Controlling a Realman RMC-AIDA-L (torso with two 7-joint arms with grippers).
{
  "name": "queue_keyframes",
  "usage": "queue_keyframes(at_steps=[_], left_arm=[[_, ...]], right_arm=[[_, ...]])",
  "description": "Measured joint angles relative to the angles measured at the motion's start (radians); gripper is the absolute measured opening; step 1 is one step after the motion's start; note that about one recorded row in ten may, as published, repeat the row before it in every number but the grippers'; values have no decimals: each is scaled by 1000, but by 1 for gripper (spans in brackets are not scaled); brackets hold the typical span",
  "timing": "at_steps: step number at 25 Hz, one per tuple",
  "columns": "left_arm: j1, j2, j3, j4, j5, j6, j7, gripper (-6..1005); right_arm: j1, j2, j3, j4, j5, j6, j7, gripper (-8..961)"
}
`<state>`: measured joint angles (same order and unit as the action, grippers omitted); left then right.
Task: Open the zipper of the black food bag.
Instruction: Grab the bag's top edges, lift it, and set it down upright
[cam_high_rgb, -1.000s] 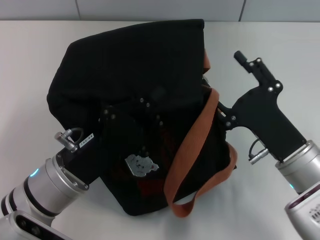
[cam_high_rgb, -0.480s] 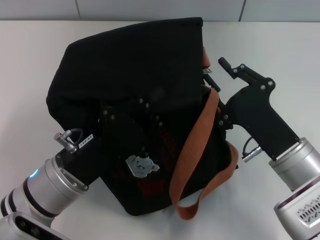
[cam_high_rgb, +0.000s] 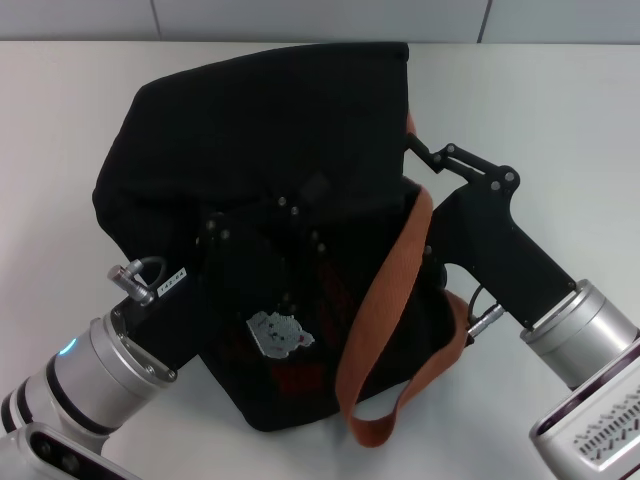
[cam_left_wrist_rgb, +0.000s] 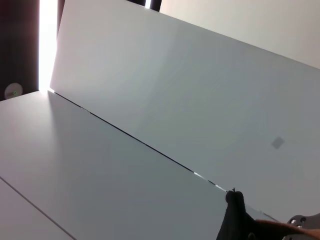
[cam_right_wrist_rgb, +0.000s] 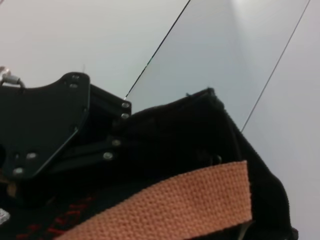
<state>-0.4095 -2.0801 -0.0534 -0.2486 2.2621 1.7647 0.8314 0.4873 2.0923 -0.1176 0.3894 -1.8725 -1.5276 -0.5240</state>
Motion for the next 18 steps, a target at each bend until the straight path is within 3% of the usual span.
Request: queue_keyframes(at_steps=[8, 16, 18], left_arm=[[0, 0, -1, 0, 0, -1, 0, 89], [0, 0, -4, 0, -2, -1, 0, 89], [0, 0, -13, -6, -6, -1, -3, 88]], right_arm=[[3, 0, -1, 18, -8, 20, -44, 284], [-7, 0, 30, 40, -4, 47, -108, -2], [-30, 0, 35, 36, -1, 60, -115, -2]])
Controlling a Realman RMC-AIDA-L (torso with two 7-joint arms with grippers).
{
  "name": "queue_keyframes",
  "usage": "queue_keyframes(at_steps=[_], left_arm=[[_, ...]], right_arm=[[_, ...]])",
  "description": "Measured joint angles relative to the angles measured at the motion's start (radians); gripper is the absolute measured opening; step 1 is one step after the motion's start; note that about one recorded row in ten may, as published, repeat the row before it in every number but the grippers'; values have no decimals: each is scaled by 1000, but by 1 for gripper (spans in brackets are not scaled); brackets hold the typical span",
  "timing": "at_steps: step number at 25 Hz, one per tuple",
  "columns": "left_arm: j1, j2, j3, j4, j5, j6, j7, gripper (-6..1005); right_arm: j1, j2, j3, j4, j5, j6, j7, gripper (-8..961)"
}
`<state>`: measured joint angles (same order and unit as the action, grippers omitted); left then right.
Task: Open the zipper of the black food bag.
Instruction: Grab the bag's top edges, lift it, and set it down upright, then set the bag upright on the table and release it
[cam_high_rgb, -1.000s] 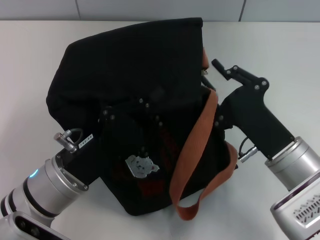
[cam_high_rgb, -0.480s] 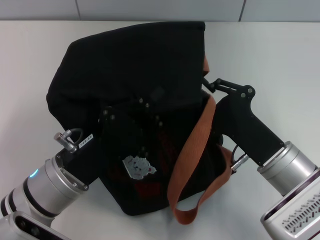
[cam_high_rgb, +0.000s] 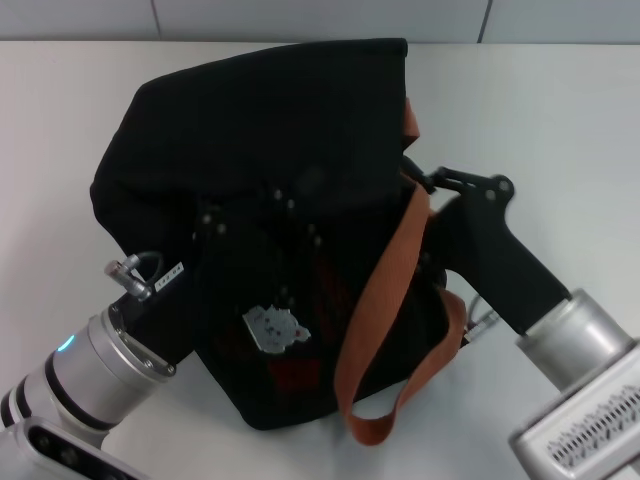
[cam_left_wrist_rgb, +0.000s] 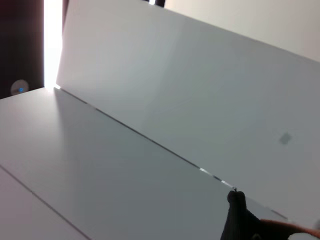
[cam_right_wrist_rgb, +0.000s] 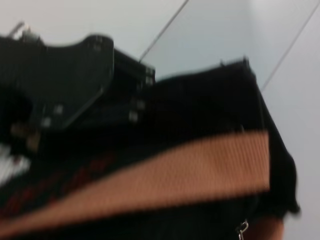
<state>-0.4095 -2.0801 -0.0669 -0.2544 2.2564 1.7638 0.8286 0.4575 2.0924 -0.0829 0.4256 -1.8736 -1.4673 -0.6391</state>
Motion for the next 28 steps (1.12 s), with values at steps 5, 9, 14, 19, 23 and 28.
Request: queue_keyframes(at_steps=[5, 9, 14, 19, 23, 28], left_arm=[[5, 1, -36, -14, -2, -2, -10, 88], [6, 0, -57, -16, -3, -11, -31, 88], [7, 0, -60, -17, -4, -18, -38, 89], [38, 0, -136, -32, -5, -38, -109, 89], [89, 0, -232, -42, -7, -59, -260, 88], [157, 0, -284, -34, -8, -91, -501, 87]], right_arm=[[-113, 0, 4, -45, 0, 56, 5, -2], [-180, 0, -3, -75, 0, 73, 9, -2], [-212, 0, 3, -80, 0, 9, 51, -1], [-234, -2, 40, -88, 1, -102, 129, -1], [-243, -4, 60, -116, 2, -203, 256, 99], [-236, -7, 69, -194, 2, -286, 529, 308]])
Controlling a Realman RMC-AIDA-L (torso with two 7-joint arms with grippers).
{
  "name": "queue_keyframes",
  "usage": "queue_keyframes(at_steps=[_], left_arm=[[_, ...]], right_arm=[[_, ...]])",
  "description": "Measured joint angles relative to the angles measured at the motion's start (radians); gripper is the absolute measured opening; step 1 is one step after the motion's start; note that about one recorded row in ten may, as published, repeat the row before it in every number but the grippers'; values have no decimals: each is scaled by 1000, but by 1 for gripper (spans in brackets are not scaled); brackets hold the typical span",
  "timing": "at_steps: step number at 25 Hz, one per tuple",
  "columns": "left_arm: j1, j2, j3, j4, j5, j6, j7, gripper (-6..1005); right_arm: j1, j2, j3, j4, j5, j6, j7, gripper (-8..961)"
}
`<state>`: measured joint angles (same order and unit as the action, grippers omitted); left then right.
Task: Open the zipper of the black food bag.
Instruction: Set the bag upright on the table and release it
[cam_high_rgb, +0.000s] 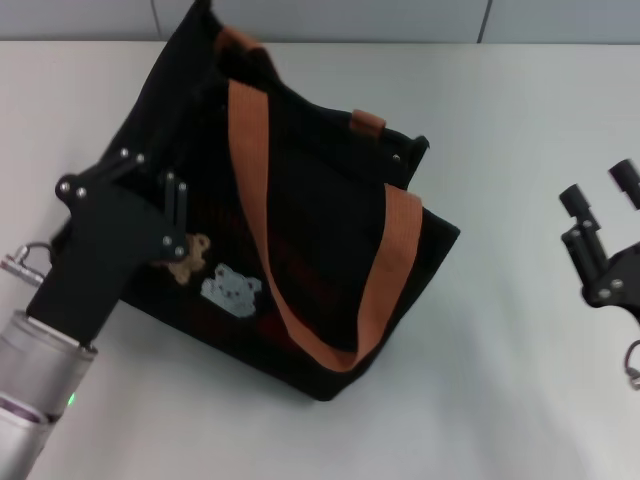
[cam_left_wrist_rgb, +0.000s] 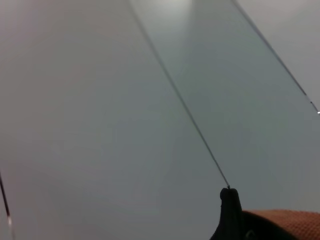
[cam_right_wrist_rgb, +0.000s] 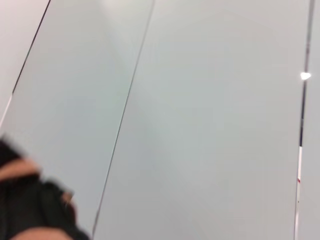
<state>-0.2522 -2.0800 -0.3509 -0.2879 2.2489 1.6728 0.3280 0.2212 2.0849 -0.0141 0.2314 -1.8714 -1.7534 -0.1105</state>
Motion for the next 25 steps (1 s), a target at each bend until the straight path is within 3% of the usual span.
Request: queue_keyframes(at_steps=[5, 10, 16, 23, 25], left_arm=[[31, 0, 64, -14, 8, -54, -131, 86], [17, 0, 137, -82, 11, -154, -141, 86], [-77, 0, 182, -118, 12, -246, -160, 87], [-40, 6, 115, -105, 5, -157, -235, 93], [-34, 10, 112, -81, 7, -121, -258, 175]], right_arm=[[19, -2, -3, -115, -4, -74, 316, 595], [43, -3, -70, -256, -13, -137, 583, 691], [19, -5, -128, -378, -17, -240, 690, 806], [2, -7, -212, -551, -25, -306, 833, 821], [4, -7, -233, -573, -29, -317, 847, 823]])
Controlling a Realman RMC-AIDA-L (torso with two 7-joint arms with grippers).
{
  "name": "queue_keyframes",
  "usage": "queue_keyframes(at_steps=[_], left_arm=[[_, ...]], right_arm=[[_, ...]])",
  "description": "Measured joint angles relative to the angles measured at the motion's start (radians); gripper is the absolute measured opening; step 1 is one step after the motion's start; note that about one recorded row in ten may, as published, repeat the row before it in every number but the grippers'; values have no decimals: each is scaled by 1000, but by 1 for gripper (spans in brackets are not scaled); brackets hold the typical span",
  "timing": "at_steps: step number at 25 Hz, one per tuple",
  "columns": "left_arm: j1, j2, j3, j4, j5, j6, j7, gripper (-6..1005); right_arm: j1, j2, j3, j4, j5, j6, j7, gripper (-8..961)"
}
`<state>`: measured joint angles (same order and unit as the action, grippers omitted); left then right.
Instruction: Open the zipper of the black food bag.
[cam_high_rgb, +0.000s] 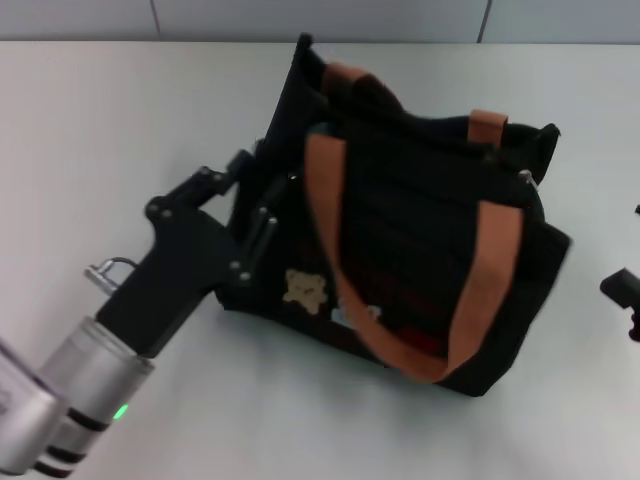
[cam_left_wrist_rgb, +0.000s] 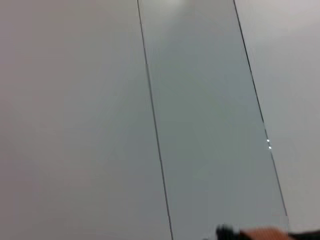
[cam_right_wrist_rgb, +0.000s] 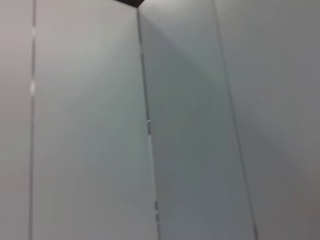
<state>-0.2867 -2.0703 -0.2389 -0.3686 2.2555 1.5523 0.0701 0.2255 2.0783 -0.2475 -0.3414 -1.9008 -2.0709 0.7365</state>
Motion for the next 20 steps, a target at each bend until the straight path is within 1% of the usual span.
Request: queue_keyframes(at_steps=[2, 5, 6, 7, 8, 9, 10, 12, 14, 17, 20], left_arm=[[0, 4, 8, 53, 3, 53, -53, 256], [-8, 5, 38, 168, 6, 143, -205, 376], [-15, 5, 65, 219, 7, 179, -264, 416], [-15, 5, 65, 219, 7, 179, -264, 456], [-37, 5, 179, 357, 6, 265, -381, 495], [-39, 5, 199, 375, 7, 278, -396, 535], [-45, 6, 270, 438, 7, 316, -442, 576], [-49, 6, 358, 516, 7, 359, -518, 657], [-50, 6, 400, 558, 7, 378, -572, 738], [-58, 6, 478, 605, 7, 394, -658, 768], [-73, 4, 555, 626, 7, 395, -699, 799]], right_arm=[[6, -1, -18, -11, -15, -10, 5, 824], [20, -8, -47, -15, -47, -17, 6, 824], [26, -11, -57, -16, -61, -20, 6, 824], [33, -13, -67, -17, -75, -23, 7, 824], [38, -17, -79, -17, -91, -28, 8, 824], [45, -20, -90, -18, -103, -31, 10, 824], [52, -23, -104, -21, -120, -34, 17, 824], [63, -25, -122, -34, -147, -34, 37, 824], [73, -25, -132, -51, -173, -32, 57, 824], [89, -22, -142, -69, -214, -21, 83, 824], [111, -21, -143, -72, -258, -5, 111, 824]])
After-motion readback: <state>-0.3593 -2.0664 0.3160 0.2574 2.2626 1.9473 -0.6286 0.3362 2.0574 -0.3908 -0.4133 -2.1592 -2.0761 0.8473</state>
